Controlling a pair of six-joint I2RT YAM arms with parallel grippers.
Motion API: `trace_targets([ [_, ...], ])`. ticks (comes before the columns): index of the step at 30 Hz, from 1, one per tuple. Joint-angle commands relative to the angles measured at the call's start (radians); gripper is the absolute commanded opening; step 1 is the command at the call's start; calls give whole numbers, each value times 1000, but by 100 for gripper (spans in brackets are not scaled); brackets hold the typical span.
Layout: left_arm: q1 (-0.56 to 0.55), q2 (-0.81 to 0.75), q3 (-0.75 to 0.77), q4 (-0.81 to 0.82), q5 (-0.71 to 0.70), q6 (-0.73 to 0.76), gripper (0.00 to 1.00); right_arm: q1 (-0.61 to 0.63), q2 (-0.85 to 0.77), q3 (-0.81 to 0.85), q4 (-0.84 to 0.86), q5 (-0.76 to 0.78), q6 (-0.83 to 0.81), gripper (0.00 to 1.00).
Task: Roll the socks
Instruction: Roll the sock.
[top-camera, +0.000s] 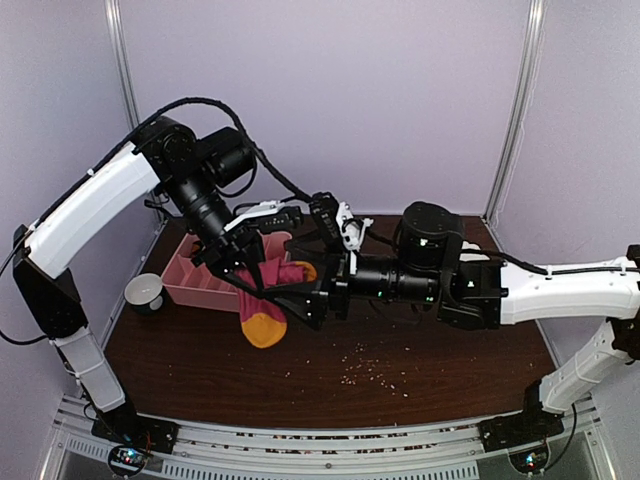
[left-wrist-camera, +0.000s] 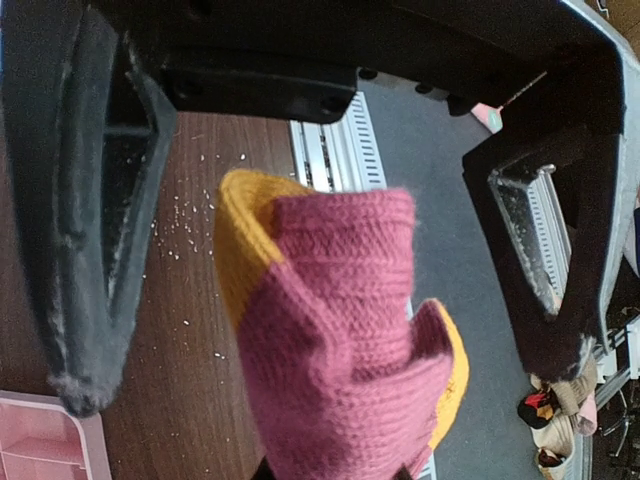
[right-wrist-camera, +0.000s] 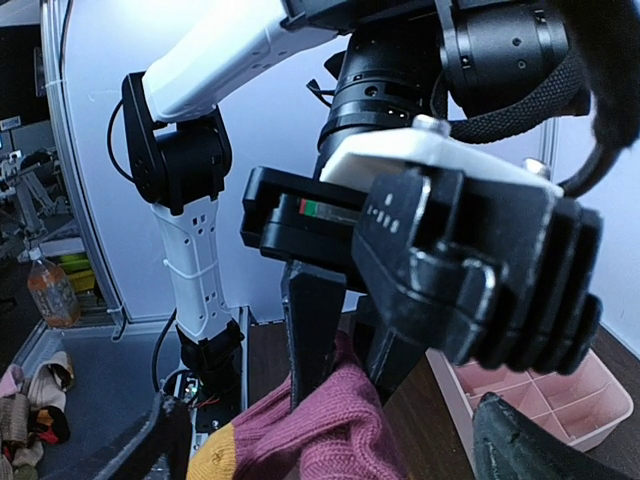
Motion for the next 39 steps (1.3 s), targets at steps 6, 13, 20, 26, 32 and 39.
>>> trace_targets([
  [6, 6, -49, -30, -8, 77, 15, 0, 3, 29, 65, -157, 22, -56, 64],
  [13, 7, -61, -45, -8, 103, 2, 0, 2, 46, 109, -189, 0, -65, 9],
  [20, 7, -58, -4, -7, 25, 6, 60, 1, 12, 73, -136, 1, -41, 0],
  [26, 6, -58, 60, -3, -25, 44, 67, 2, 4, 74, -159, 78, -38, 0],
  [32, 7, -27, 58, 54, -81, 32, 53, 11, 11, 77, -100, 108, 46, 0],
  [39, 8, -12, 18, 53, -98, 59, 27, 29, -7, 11, 39, 115, 104, 0],
])
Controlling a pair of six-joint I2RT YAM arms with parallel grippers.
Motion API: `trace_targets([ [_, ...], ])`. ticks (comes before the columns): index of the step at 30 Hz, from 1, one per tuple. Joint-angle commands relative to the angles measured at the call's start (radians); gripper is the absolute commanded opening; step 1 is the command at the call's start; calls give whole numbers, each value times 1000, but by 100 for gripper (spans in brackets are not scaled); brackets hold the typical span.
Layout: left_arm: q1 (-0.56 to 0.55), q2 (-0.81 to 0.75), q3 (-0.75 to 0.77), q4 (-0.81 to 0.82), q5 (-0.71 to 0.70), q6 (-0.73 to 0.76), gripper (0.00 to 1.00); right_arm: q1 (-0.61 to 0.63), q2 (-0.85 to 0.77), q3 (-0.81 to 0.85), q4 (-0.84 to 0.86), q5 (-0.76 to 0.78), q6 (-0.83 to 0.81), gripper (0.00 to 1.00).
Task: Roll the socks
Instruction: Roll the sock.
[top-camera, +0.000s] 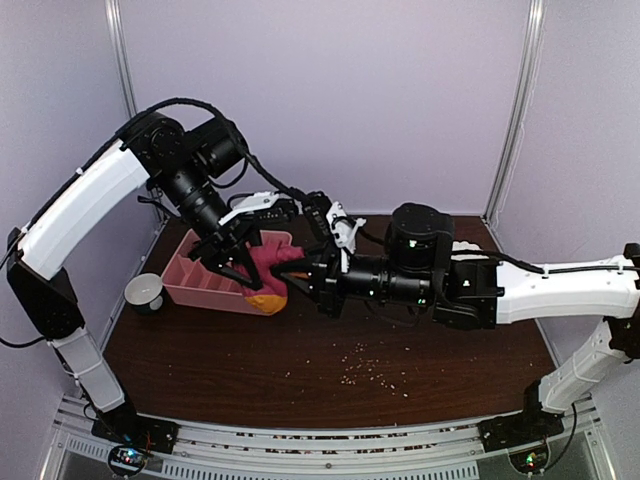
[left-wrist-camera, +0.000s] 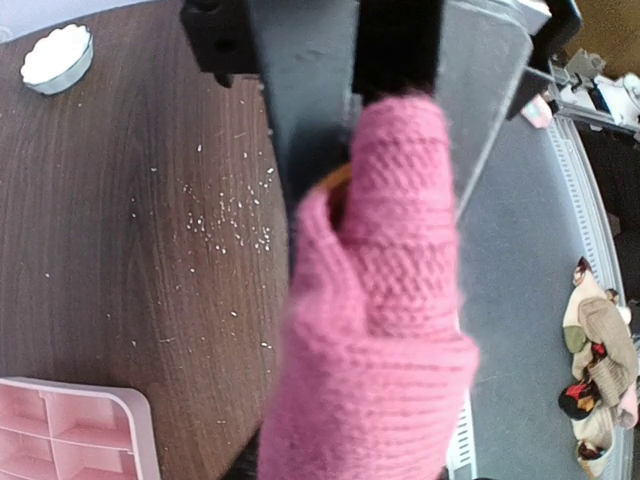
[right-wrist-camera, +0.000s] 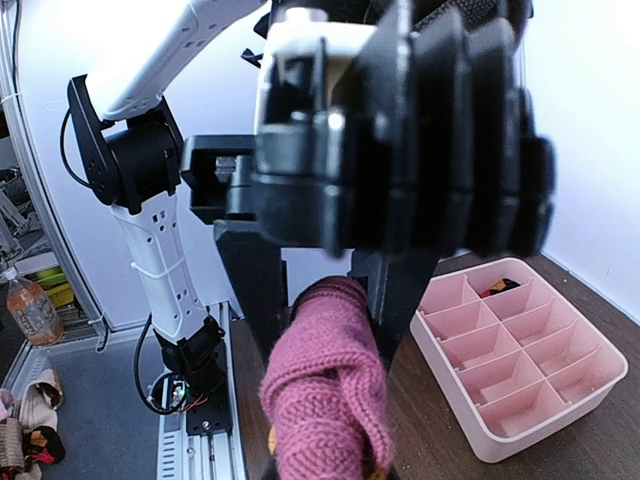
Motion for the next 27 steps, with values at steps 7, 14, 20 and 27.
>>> trace_targets([
  [7, 8, 18, 18, -8, 47, 45, 0, 16, -22, -32, 76, 22, 64, 7],
  [14, 8, 23, -18, -33, 71, 56, 0, 14, -17, -12, 76, -134, 22, 35],
  [20, 8, 12, -16, -34, 86, 44, 0, 11, 5, 33, 23, -163, 15, 91],
  [27, 8, -9, -32, -34, 103, 44, 0, -19, 58, 91, 4, -236, 92, 16],
])
